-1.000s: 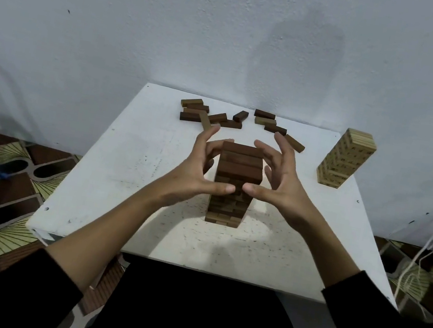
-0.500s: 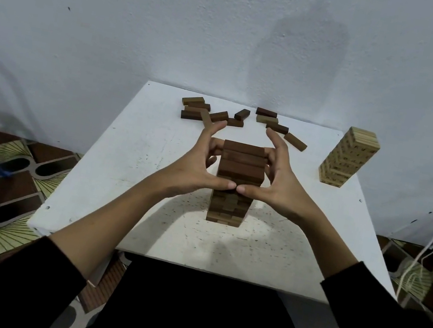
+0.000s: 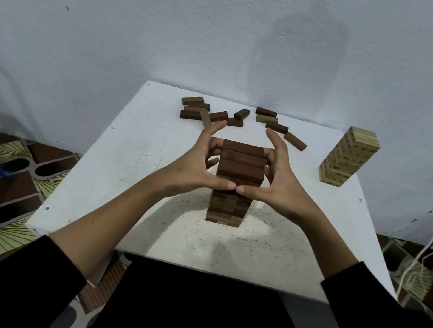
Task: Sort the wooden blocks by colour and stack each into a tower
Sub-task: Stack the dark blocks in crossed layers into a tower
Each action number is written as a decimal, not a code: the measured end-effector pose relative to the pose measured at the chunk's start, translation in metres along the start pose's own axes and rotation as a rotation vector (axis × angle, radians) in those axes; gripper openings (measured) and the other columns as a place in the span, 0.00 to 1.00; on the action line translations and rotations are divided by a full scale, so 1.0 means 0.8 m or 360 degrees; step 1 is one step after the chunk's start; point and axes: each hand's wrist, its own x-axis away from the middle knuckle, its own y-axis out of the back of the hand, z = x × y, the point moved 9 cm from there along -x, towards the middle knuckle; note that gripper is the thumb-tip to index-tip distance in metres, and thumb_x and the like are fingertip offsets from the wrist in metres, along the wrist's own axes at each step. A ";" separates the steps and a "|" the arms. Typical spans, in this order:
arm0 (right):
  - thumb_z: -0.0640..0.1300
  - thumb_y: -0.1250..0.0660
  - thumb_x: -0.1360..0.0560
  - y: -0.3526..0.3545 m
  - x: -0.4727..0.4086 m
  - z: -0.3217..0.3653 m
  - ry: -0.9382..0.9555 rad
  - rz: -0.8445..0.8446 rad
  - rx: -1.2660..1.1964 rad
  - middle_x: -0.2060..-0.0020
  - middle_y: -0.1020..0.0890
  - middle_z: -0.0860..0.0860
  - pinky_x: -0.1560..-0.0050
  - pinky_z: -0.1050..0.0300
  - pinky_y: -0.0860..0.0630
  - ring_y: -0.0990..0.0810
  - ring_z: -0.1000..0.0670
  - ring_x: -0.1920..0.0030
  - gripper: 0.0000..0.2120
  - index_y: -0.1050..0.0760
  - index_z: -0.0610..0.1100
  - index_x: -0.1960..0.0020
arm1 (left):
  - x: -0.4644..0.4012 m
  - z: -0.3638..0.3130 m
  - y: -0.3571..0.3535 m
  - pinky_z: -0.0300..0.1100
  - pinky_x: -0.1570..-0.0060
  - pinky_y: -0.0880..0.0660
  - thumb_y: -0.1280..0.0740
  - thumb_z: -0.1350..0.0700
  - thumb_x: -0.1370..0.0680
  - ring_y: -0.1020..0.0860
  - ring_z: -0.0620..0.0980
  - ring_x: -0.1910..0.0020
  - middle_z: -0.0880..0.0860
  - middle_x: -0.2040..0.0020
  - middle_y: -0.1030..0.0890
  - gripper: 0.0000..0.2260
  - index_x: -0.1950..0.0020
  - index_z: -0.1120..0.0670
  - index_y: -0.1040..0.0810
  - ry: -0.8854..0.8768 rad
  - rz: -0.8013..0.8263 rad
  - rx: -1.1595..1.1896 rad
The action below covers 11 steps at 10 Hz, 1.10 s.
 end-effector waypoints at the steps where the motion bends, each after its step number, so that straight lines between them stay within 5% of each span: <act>1: 0.44 0.24 0.36 0.004 0.000 0.005 0.0023 -0.0009 -0.0012 0.38 0.29 0.49 0.26 0.45 0.41 0.31 0.52 0.32 0.54 0.57 0.53 0.24 | 0.001 -0.005 0.002 0.54 0.29 0.37 0.23 0.57 0.37 0.30 0.43 0.34 0.49 0.36 0.28 0.50 0.24 0.46 0.51 -0.0024 0.0001 0.0005; 4: 0.45 0.25 0.36 0.005 -0.001 0.015 0.0061 -0.0016 0.0019 0.39 0.27 0.48 0.27 0.45 0.40 0.29 0.52 0.34 0.52 0.56 0.53 0.25 | -0.001 -0.011 0.002 0.52 0.29 0.36 0.25 0.60 0.35 0.28 0.44 0.36 0.53 0.37 0.27 0.49 0.23 0.48 0.51 -0.0069 -0.0018 -0.0014; 7: 0.38 0.24 0.33 0.007 -0.001 0.012 0.0046 -0.0007 0.0039 0.40 0.27 0.49 0.26 0.45 0.41 0.29 0.52 0.34 0.51 0.56 0.51 0.24 | 0.004 -0.015 0.002 0.54 0.29 0.37 0.24 0.51 0.38 0.29 0.45 0.34 0.52 0.38 0.27 0.50 0.23 0.47 0.50 -0.0059 -0.0037 -0.0036; 9: 0.48 0.26 0.34 0.003 0.006 0.017 -0.0008 -0.0031 -0.0027 0.32 0.32 0.53 0.25 0.53 0.44 0.36 0.56 0.29 0.48 0.54 0.54 0.25 | 0.011 -0.021 -0.004 0.46 0.26 0.42 0.28 0.43 0.35 0.38 0.39 0.28 0.46 0.28 0.34 0.47 0.23 0.46 0.51 -0.0013 -0.0036 0.0005; 10: 0.57 0.38 0.24 0.002 0.017 0.021 -0.0081 -0.0215 -0.0207 0.27 0.40 0.59 0.27 0.59 0.46 0.42 0.60 0.28 0.35 0.51 0.52 0.24 | 0.016 -0.019 -0.007 0.41 0.27 0.48 0.43 0.27 0.31 0.47 0.38 0.25 0.43 0.23 0.45 0.43 0.22 0.46 0.49 0.0093 -0.0145 0.0200; 11: 0.68 0.57 0.29 -0.010 0.023 0.007 -0.0227 -0.0365 -0.0461 0.25 0.45 0.59 0.24 0.50 0.52 0.48 0.57 0.25 0.38 0.50 0.53 0.23 | 0.024 -0.004 -0.010 0.39 0.28 0.50 0.53 0.22 0.34 0.50 0.43 0.23 0.45 0.22 0.47 0.47 0.22 0.48 0.47 0.0290 -0.0279 0.0229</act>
